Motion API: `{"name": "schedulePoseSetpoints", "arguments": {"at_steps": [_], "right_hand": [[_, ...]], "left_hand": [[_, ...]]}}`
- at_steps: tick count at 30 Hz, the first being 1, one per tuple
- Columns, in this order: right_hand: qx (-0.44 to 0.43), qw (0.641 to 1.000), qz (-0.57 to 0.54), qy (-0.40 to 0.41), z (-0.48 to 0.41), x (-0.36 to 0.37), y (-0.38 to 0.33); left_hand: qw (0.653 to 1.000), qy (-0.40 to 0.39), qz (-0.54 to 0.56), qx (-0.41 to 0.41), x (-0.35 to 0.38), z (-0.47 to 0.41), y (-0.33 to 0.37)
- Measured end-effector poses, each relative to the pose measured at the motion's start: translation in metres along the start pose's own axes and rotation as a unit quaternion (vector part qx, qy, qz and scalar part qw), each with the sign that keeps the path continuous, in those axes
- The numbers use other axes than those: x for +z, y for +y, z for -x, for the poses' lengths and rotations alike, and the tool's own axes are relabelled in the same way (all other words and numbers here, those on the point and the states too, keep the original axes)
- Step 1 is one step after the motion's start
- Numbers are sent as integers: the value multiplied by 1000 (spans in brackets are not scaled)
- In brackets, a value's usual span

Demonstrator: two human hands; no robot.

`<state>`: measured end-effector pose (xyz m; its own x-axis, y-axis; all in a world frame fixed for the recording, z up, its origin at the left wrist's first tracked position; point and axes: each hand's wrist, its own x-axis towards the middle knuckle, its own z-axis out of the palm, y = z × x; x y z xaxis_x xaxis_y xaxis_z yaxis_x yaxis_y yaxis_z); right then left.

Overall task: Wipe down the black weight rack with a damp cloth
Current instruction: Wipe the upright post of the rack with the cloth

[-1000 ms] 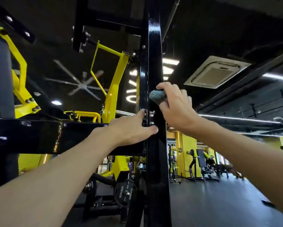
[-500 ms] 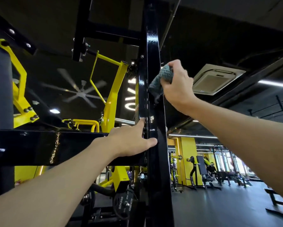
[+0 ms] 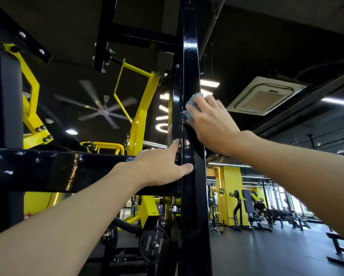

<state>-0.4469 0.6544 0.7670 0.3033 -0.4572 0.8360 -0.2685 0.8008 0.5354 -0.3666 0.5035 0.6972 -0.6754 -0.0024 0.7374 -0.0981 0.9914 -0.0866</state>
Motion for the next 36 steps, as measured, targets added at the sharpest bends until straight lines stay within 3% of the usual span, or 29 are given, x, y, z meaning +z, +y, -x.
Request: {"name": "schedulePoseSetpoints", "arguments": {"at_steps": [4, 9, 13, 17, 21, 24, 27, 31, 36], "right_hand": [[67, 995, -73, -24, -11, -2, 3], [-50, 996, -58, -39, 19, -13, 0], [25, 988, -142, -50, 15, -10, 5], [-65, 993, -74, -65, 18, -5, -7], [-3, 998, -63, -28, 19, -8, -10], [-44, 998, -42, -23, 23, -14, -18], [-69, 989, -126, -44, 30, -13, -10], [15, 978, -209, 19, 35, -9, -9], [-108, 983, -148, -7, 58, -7, -9]], "left_hand": [[1000, 6, -2, 0, -1, 1, 1], [1000, 18, -4, 4, 3, 1, 0], [1000, 20, -1, 9, 4, 3, 0], [1000, 17, -11, 13, 4, 5, 1], [1000, 25, -8, 14, 6, 4, 2], [999, 35, 1, 31, 10, 3, -2], [998, 43, -13, 41, 13, 3, -5], [997, 55, -36, 47, 17, 9, -4], [993, 72, -78, 56, 23, 26, -5]]}}
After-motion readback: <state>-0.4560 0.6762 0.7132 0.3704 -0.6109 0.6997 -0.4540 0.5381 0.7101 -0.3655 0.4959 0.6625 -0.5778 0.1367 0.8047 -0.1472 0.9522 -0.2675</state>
